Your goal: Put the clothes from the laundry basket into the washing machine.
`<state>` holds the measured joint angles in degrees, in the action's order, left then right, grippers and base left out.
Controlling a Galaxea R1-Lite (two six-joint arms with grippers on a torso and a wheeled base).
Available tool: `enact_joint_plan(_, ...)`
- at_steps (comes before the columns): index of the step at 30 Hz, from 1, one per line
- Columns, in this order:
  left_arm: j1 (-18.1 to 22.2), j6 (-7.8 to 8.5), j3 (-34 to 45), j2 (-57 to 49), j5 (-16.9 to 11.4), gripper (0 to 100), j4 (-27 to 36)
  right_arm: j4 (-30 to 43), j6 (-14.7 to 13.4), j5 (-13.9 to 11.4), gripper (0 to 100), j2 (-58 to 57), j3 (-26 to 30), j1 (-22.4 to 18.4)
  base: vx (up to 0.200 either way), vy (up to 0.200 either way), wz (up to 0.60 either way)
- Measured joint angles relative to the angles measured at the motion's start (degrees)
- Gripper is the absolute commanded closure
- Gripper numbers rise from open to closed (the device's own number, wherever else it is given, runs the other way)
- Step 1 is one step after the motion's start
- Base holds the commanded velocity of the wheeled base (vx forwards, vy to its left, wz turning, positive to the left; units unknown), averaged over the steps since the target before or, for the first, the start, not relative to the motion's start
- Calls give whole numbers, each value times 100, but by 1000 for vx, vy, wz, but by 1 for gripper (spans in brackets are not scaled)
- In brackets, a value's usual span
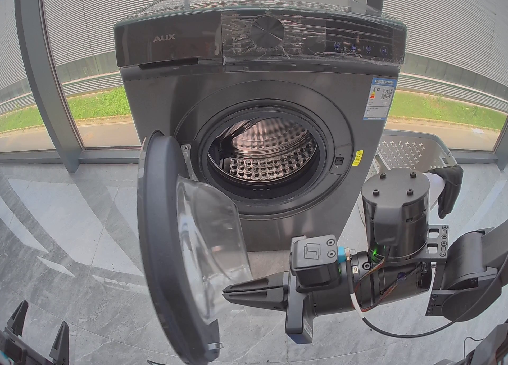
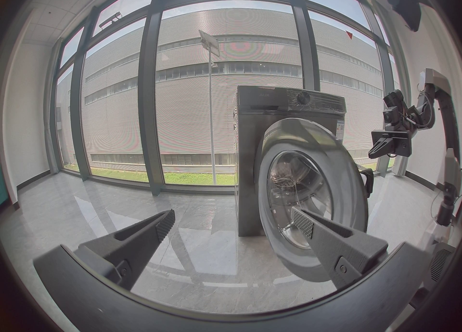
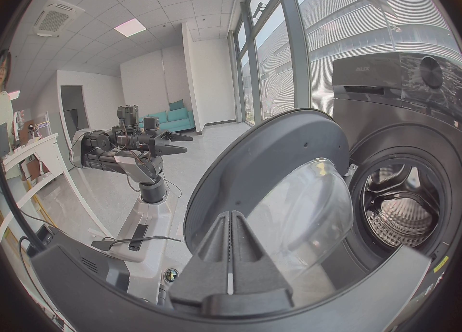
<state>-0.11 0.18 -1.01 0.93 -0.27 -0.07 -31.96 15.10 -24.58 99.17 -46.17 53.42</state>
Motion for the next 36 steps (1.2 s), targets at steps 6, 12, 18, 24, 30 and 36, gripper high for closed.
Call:
enact_joint_plan(6,0,0,0,0,2,0,0,0,0,24,100,-146,17,10,0,0,0)
enact_joint_plan(12,0,-9,0,0,0,0,0,-2,2,49,100,-391,37,-213,0,0,0)
enact_joint_plan(18,0,-9,0,0,0,0,0,-2,-11,127,100,-912,89,-858,0,0,0)
enact_joint_plan(24,0,-7,0,0,0,0,0,-2,-24,156,100,-1797,397,-1765,0,0,0)
enact_joint_plan(30,0,-13,0,0,5,0,0,-5,-38,158,100,-2814,944,-2642,0,0,0)
enact_joint_plan(36,0,-7,0,0,2,0,0,-2,-101,162,100,-3914,1703,-3413,0,0,0)
